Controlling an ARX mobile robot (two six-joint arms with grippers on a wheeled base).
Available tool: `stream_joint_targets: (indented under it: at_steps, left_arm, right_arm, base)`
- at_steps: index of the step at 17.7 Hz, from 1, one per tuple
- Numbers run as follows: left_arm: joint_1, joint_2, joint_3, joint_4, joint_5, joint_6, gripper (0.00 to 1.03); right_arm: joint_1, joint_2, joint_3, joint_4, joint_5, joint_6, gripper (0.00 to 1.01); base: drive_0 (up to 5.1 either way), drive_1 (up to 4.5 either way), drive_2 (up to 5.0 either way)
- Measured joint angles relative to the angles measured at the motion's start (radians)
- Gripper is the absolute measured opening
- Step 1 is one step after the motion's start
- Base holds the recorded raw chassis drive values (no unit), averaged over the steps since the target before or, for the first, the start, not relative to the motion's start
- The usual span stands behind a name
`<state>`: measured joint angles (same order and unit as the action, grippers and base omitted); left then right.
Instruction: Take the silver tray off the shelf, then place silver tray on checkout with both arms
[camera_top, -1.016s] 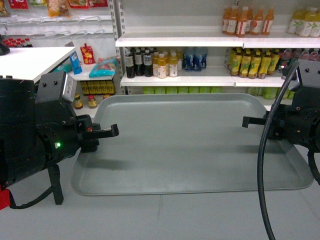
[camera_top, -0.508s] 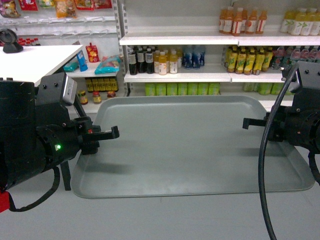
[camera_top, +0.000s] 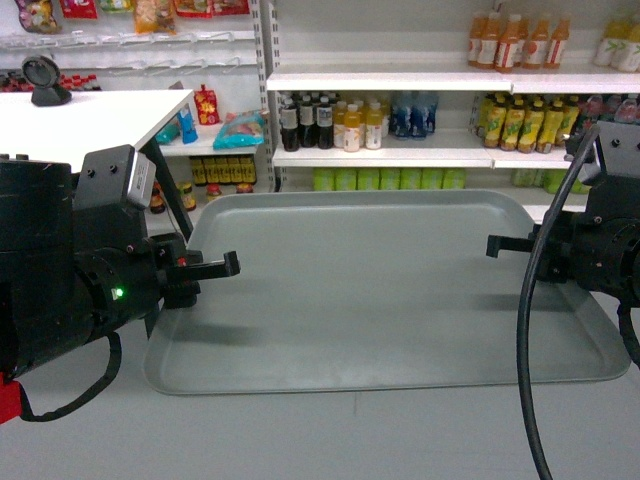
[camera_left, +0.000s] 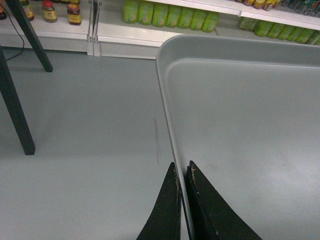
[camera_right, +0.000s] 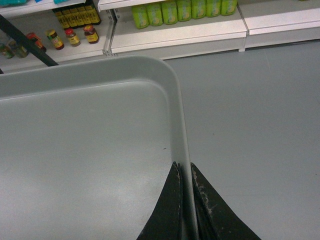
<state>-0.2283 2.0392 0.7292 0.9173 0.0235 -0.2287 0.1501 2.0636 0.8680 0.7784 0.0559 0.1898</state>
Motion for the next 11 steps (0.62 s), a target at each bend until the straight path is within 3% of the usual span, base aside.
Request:
stream_joint_targets:
  at_steps: [7, 11]
  left_arm:
    - [0.0, 0.0, 0.0, -0.002, 0.001, 0.0, 0.03]
    - [0.005, 0.0, 0.002, -0.003, 0.004, 0.001, 0.03]
  right_arm:
    - [0.001, 0.0, 0.0, 0.0, 0.0, 0.0, 0.03]
    - [0.002, 0.0, 0.0, 0.002, 0.001, 0.0, 0.03]
  base:
    - [-4.6, 3.93, 0.9]
    - [0.0, 0.0, 0.0]
